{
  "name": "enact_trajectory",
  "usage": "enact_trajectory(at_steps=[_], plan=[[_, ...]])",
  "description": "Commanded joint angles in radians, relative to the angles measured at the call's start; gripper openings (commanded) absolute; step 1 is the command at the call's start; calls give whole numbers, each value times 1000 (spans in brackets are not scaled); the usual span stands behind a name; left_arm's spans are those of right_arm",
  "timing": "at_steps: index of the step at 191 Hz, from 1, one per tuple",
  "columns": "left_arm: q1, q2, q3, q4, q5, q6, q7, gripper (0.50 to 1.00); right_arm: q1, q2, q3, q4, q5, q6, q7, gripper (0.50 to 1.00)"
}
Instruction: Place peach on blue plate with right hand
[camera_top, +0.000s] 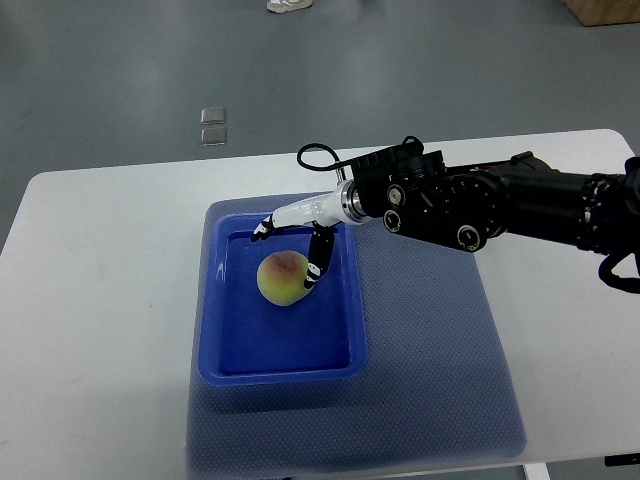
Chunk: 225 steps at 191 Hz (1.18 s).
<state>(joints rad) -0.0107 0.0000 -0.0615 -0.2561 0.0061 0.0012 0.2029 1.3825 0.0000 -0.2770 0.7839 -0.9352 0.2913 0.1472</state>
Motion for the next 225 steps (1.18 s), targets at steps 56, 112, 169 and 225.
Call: enact_trajectory(at_steps=[56,112,169,225], plan=[[0,0,0,-3,0,0,1,1000,-57,-101,479,8,134,-1,35,934],[0,0,0,-11,3,0,1,1000,-436,-189,1042,12,415,-1,55,934],[0,0,0,-11,3,-1,1,1000,-700,-84,1300,-23,667,-18,170,934],[0,0,2,-12,5,-1,1,1000,-726,-49,1300,-43,676,-23,230,934]])
